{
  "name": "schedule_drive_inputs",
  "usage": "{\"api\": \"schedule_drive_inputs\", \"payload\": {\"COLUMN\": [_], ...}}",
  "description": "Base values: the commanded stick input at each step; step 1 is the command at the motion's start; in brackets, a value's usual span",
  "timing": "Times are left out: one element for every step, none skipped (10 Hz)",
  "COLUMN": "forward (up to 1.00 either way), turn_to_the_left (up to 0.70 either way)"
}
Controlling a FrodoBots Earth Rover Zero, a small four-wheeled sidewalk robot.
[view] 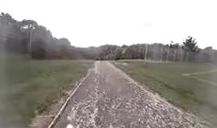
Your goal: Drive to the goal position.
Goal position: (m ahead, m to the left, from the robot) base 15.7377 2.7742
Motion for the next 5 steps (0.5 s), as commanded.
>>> {"api": "schedule_drive_inputs", "payload": {"forward": [0.85, 0.85, 0.85, 0.85, 0.85], "turn_to_the_left": [0.0, 0.0, 0.0, 0.0, 0.0]}}
